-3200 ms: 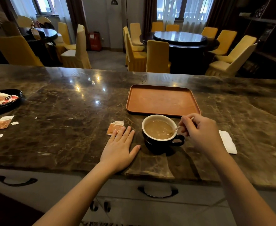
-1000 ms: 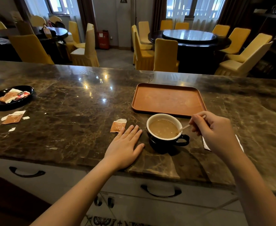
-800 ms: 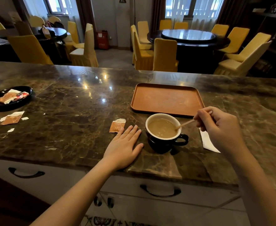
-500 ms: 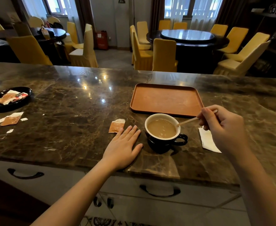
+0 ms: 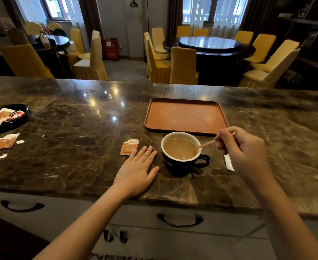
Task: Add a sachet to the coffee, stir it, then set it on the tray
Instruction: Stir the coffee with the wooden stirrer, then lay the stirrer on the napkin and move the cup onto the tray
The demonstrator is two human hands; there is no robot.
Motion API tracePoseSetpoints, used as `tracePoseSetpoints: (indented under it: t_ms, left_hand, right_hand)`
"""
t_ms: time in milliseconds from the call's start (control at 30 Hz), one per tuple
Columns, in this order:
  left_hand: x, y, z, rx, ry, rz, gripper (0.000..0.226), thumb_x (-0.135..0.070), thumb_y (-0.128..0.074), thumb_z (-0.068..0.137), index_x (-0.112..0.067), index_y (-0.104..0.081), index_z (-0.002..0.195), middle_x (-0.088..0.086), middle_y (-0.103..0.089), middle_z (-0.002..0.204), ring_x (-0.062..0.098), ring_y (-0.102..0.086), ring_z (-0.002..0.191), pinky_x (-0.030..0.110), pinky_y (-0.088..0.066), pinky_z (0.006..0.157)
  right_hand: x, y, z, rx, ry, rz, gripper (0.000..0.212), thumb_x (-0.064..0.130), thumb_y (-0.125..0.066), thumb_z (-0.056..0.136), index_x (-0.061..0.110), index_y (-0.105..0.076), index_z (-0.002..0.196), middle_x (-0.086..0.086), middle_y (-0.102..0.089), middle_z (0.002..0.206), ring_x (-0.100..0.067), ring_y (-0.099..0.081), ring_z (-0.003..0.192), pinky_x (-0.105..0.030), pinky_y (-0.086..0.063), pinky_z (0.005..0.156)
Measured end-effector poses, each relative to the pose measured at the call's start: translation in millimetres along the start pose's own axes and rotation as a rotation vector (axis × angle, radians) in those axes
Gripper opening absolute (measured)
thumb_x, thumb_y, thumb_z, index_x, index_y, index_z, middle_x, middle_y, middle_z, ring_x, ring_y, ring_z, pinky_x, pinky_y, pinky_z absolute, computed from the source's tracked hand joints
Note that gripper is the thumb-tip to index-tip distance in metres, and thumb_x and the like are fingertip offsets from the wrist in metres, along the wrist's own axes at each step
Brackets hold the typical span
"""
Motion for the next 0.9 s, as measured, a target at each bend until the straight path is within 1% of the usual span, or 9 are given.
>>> tracePoseSetpoints:
  t_ms: [133, 200, 300, 400, 467, 533, 667, 833, 900]
  left_hand:
    - [-1, 1, 0, 0.005, -0.004, -0.008, 0.058, -0.052, -0.019, 0.094, -0.028, -0.002, 0.145, -0.007, 0.002, 0.157, 0.001, 0.016, 0.133, 0.028, 0.012, 0.112]
    - [-2, 1, -1, 0.004, -0.007, -0.015, 0.058, -0.051, -0.019, 0.094, -0.027, -0.002, 0.145, -0.007, 0.002, 0.157, 0.001, 0.015, 0.133, 0.028, 0.012, 0.112]
    - [-2, 2, -1, -0.008, -0.006, -0.013, 0.058, -0.051, -0.020, 0.094, -0.027, -0.003, 0.145, -0.007, 0.001, 0.157, 0.000, 0.015, 0.133, 0.027, 0.011, 0.112]
    - [-2, 2, -1, -0.020, -0.007, -0.008, 0.059, -0.051, -0.020, 0.094, -0.027, -0.003, 0.145, -0.007, 0.001, 0.157, 0.000, 0.014, 0.133, 0.027, 0.010, 0.113]
    - [-2, 1, -1, -0.019, -0.012, -0.013, 0.059, -0.052, -0.019, 0.094, -0.027, -0.003, 0.145, -0.007, 0.001, 0.156, 0.001, 0.014, 0.133, 0.027, 0.010, 0.113]
    - [-2, 1, 0, -0.012, -0.010, -0.017, 0.059, -0.051, -0.020, 0.094, -0.027, -0.003, 0.145, -0.007, 0.001, 0.156, 0.000, 0.015, 0.133, 0.027, 0.011, 0.112]
    - [-2, 1, 0, -0.015, -0.008, -0.017, 0.058, -0.050, -0.022, 0.095, -0.027, -0.003, 0.144, -0.007, 0.001, 0.156, 0.000, 0.014, 0.133, 0.026, 0.011, 0.111]
    - [-2, 2, -1, -0.015, -0.005, -0.008, 0.058, -0.050, -0.022, 0.094, -0.026, -0.002, 0.144, -0.007, 0.000, 0.156, 0.000, 0.013, 0.133, 0.027, 0.010, 0.112]
    - [-2, 2, -1, -0.017, -0.007, -0.007, 0.059, -0.051, -0.021, 0.094, -0.026, -0.003, 0.144, -0.006, -0.001, 0.156, 0.000, 0.013, 0.133, 0.027, 0.010, 0.113]
  right_hand:
    - [-14, 16, -6, -0.041, -0.081, 0.102, 0.023, 0.021, -0.046, 0.092, 0.022, -0.063, 0.077, -0.002, -0.065, 0.069, -0.011, -0.061, 0.066, -0.015, -0.050, 0.057]
    - [-19, 31, -10, -0.082, -0.122, 0.167, 0.023, 0.020, -0.046, 0.092, 0.020, -0.064, 0.078, -0.003, -0.065, 0.069, -0.010, -0.061, 0.064, -0.013, -0.048, 0.054]
    - [-38, 50, -17, -0.139, -0.242, 0.248, 0.025, 0.024, -0.046, 0.092, 0.015, -0.066, 0.080, -0.004, -0.066, 0.064, -0.009, -0.060, 0.059, -0.014, -0.049, 0.050]
    - [-62, 71, -27, -0.219, -0.345, 0.312, 0.023, 0.026, -0.049, 0.091, 0.017, -0.069, 0.082, -0.002, -0.071, 0.074, -0.010, -0.062, 0.061, -0.015, -0.051, 0.053]
    - [-74, 85, -35, -0.281, -0.380, 0.276, 0.020, 0.026, -0.052, 0.090, 0.016, -0.069, 0.089, -0.004, -0.070, 0.078, -0.011, -0.064, 0.067, -0.014, -0.053, 0.056]
    - [-84, 97, -44, -0.343, -0.390, 0.226, 0.021, 0.023, -0.052, 0.089, 0.011, -0.067, 0.098, -0.006, -0.070, 0.075, -0.010, -0.065, 0.070, -0.013, -0.054, 0.059]
    - [-103, 100, -63, -0.441, -0.404, 0.110, 0.020, 0.019, -0.052, 0.090, 0.011, -0.065, 0.103, -0.005, -0.069, 0.084, -0.007, -0.066, 0.072, -0.010, -0.053, 0.063]
    - [-120, 76, -90, -0.465, -0.437, -0.017, 0.024, 0.018, -0.053, 0.088, 0.009, -0.065, 0.108, -0.005, -0.070, 0.088, -0.003, -0.064, 0.079, -0.005, -0.048, 0.067]
    - [-124, 68, -97, -0.458, -0.440, -0.081, 0.024, 0.016, -0.055, 0.087, 0.008, -0.065, 0.108, -0.009, -0.071, 0.092, -0.012, -0.065, 0.079, -0.006, -0.046, 0.072]
Point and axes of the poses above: each hand's wrist, its own z-axis towards the middle knuckle, its own y-axis out of the back of the hand, x = y × z, the point moved 9 cm from there along z, towards the middle knuckle
